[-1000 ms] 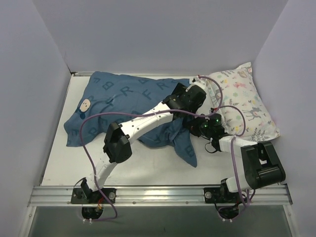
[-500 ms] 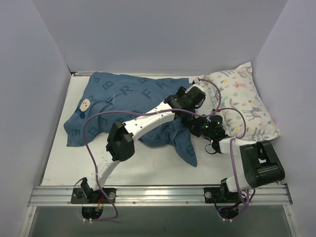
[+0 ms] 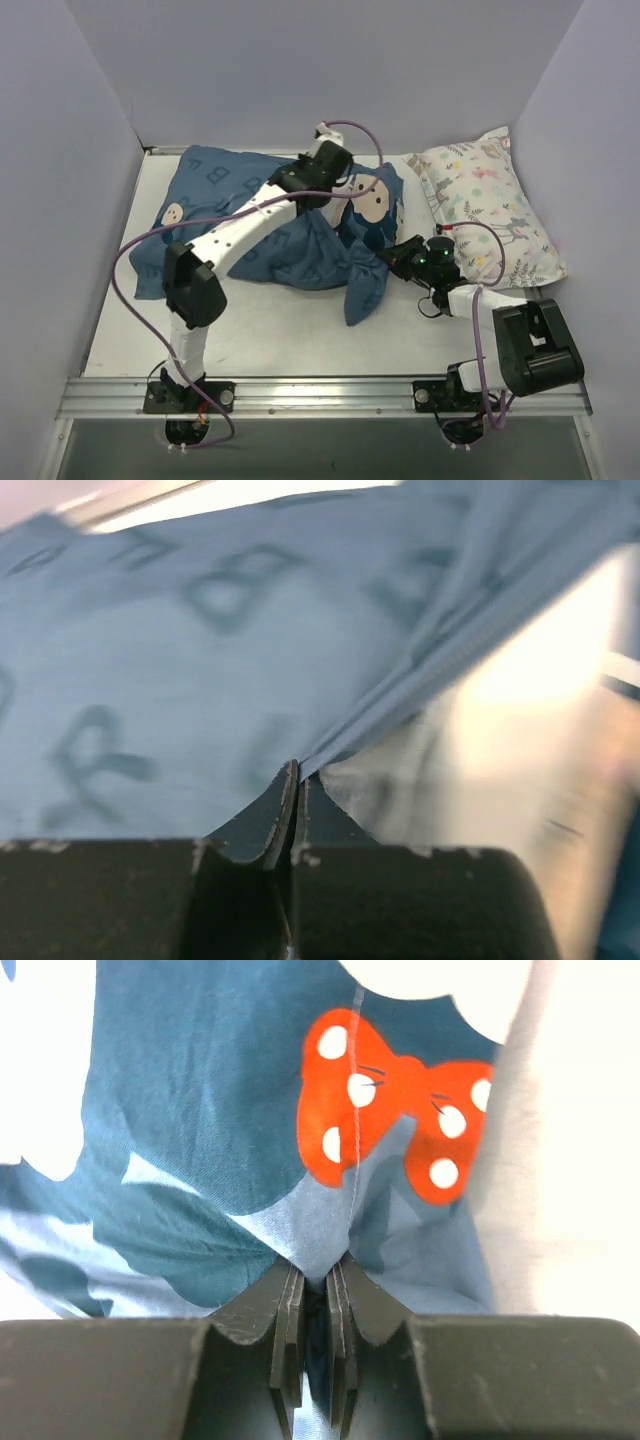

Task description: Remove the pillowcase from the pillow

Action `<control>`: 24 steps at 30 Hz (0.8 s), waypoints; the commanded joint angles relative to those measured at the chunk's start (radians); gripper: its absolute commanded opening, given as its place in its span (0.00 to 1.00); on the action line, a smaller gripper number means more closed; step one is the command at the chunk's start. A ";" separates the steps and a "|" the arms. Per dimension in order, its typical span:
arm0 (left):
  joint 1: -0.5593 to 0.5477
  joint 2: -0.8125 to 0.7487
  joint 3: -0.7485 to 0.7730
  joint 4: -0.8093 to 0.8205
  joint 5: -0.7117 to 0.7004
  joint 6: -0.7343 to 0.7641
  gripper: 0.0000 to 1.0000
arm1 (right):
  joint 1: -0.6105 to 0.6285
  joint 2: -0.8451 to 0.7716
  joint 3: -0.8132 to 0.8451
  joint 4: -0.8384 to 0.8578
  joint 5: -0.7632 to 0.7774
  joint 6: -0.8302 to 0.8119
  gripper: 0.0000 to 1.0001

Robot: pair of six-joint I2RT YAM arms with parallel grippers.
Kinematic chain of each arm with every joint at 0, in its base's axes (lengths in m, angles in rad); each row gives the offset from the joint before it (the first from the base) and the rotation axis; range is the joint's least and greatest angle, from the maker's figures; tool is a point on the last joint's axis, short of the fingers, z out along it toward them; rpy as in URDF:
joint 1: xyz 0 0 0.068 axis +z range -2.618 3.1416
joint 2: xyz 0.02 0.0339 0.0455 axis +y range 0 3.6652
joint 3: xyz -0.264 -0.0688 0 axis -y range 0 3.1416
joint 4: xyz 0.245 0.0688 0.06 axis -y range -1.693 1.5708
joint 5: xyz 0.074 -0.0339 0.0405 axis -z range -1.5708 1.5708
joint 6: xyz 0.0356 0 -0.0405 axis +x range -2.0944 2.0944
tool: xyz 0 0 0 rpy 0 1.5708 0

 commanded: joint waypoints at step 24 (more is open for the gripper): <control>0.150 -0.225 -0.657 0.375 0.461 -0.355 0.00 | 0.343 -0.173 0.654 -0.982 0.582 -0.570 0.81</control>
